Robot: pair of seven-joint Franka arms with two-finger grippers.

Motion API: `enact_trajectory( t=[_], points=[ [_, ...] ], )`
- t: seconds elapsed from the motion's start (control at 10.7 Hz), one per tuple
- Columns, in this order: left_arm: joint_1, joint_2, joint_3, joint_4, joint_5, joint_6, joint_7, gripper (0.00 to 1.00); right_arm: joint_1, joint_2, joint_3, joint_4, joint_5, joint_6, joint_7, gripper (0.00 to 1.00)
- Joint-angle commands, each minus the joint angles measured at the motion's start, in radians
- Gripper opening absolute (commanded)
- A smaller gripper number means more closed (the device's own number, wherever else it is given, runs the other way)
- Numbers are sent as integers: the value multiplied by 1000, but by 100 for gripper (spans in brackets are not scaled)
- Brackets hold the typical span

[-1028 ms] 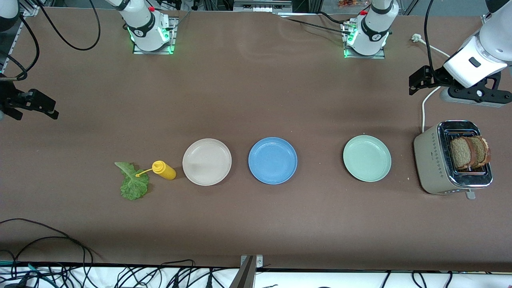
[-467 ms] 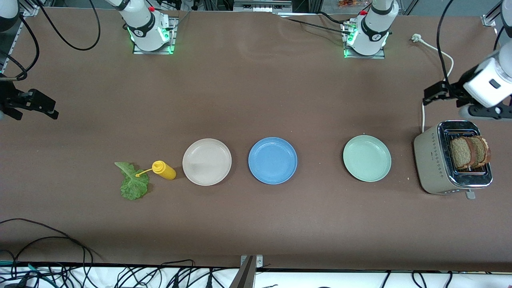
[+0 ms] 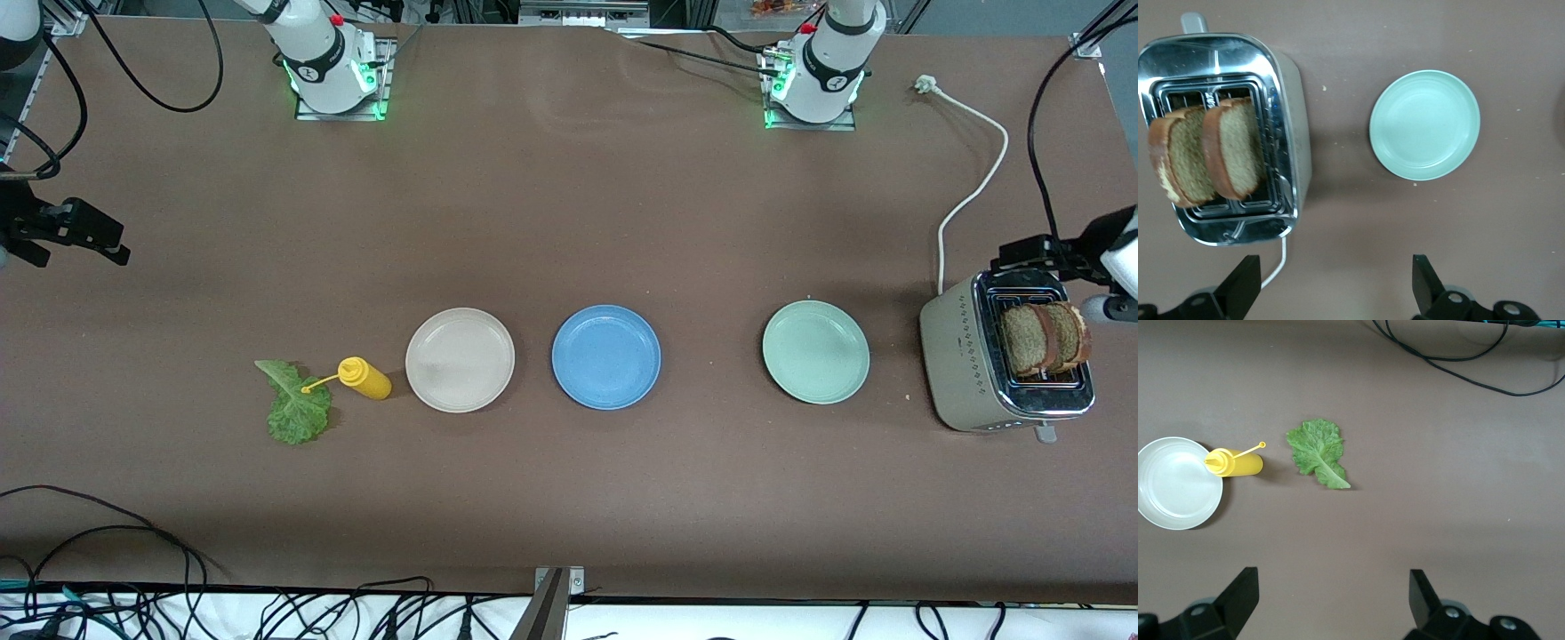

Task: Make sandwich in blue plate with both arms
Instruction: 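Move the left gripper down over the bread slices in the toaster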

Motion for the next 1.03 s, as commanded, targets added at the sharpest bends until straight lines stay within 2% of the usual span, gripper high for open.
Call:
enact_trajectory(
  t=[0.0, 0.19, 0.47, 0.93],
  points=[
    [69, 134, -10, 79, 17, 50, 45, 100, 0, 6, 2, 22, -17, -14, 10, 100],
    [118, 192, -12, 79, 17, 105, 46, 100, 0, 6, 2, 22, -17, -14, 10, 100],
    [121, 216, -10, 79, 58, 179, 72, 100, 0, 6, 2, 22, -17, -15, 10, 100],
    [138, 255, -10, 75, 68, 186, 73, 98, 0, 6, 2, 22, -17, -16, 10, 100]
  ],
)
